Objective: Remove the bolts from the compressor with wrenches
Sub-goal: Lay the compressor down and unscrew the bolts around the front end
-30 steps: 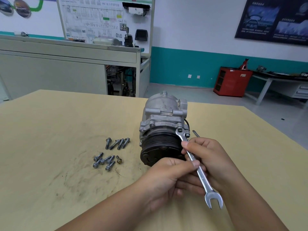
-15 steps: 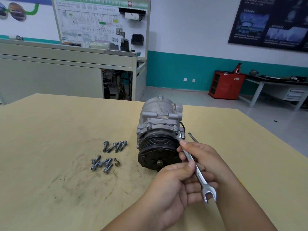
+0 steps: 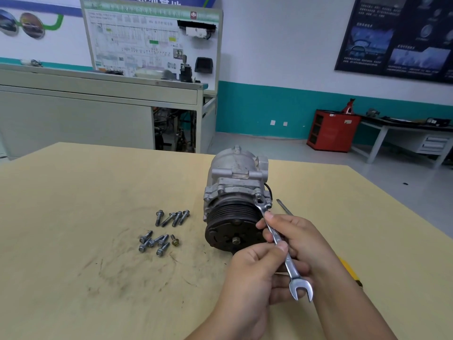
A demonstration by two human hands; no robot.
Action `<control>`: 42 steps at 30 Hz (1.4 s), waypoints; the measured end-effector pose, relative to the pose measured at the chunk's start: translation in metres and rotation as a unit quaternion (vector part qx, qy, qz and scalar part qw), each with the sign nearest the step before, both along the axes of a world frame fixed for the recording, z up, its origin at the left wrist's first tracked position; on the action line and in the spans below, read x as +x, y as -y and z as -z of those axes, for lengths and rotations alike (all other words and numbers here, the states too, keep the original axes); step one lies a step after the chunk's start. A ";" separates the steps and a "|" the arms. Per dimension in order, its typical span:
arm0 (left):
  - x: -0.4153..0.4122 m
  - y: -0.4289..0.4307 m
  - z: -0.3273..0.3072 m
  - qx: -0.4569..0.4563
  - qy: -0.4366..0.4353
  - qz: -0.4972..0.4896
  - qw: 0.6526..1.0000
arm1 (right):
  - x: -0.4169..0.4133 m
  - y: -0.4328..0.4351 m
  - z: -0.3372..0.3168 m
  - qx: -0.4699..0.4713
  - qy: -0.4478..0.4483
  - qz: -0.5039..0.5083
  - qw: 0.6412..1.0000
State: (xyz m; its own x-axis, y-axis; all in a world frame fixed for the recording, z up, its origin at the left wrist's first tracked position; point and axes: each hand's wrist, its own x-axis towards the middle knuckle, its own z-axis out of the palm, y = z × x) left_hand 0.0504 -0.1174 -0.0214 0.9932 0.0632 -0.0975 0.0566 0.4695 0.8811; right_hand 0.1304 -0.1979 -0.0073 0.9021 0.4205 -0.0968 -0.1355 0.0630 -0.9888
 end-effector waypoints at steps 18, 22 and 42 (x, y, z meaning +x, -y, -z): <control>0.002 0.004 -0.004 0.005 -0.003 -0.014 1.000 | 0.006 -0.001 -0.005 -0.049 0.045 -0.009 0.998; 0.005 0.004 -0.003 0.003 0.003 -0.005 1.000 | 0.007 -0.001 -0.006 -0.042 0.027 -0.011 0.999; 0.002 0.001 -0.014 -0.098 -0.012 0.011 0.995 | 0.000 -0.006 -0.026 -0.123 0.068 0.023 0.990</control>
State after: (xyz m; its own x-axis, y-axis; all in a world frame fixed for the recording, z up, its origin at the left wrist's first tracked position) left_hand 0.0526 -0.1179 -0.0076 0.9914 0.0199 -0.1295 0.0881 0.6301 0.7715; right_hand 0.1301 -0.1916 0.0184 0.9314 0.3575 -0.0680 -0.0029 -0.1797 -0.9837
